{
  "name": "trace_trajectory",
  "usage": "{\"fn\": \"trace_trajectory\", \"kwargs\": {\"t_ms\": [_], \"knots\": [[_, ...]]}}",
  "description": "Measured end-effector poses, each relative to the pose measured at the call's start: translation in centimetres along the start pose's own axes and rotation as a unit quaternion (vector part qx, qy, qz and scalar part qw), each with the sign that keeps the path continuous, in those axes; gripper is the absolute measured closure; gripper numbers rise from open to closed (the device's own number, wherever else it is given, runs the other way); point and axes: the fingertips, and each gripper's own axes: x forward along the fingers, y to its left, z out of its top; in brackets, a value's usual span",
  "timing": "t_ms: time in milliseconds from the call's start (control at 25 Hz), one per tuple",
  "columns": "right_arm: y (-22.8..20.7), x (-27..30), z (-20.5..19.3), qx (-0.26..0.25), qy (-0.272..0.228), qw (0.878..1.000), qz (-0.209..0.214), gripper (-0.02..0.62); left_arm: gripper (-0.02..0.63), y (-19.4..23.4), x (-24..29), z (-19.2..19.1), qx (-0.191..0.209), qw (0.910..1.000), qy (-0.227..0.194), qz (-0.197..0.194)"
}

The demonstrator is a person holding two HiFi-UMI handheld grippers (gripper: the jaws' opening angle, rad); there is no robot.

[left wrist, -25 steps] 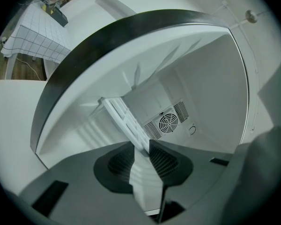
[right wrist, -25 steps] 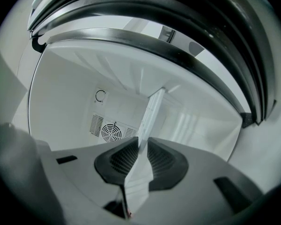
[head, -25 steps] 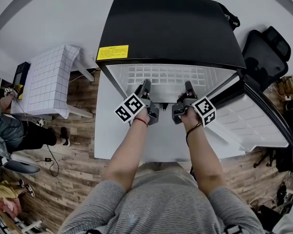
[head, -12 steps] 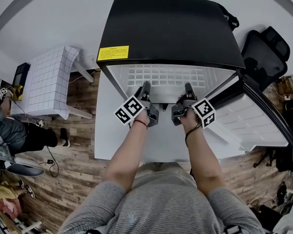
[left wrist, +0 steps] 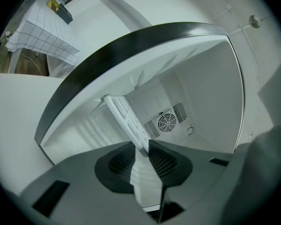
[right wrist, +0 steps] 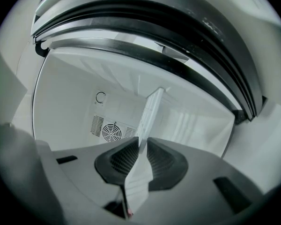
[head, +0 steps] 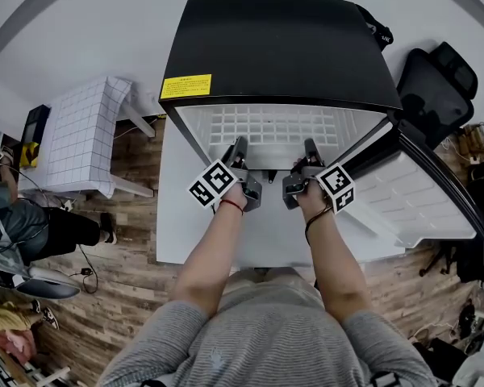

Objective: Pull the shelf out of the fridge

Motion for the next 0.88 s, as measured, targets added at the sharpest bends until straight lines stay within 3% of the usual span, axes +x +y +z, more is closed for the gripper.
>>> {"fn": "trace_trajectory", "kwargs": {"t_ms": [880], "knots": [[0.03,-0.57,-0.16,-0.002,0.004,1.0,-0.005,0.532,0.509,-0.04,-0.39,-0.16,-0.001,1.0,0.004,0.001]]}}
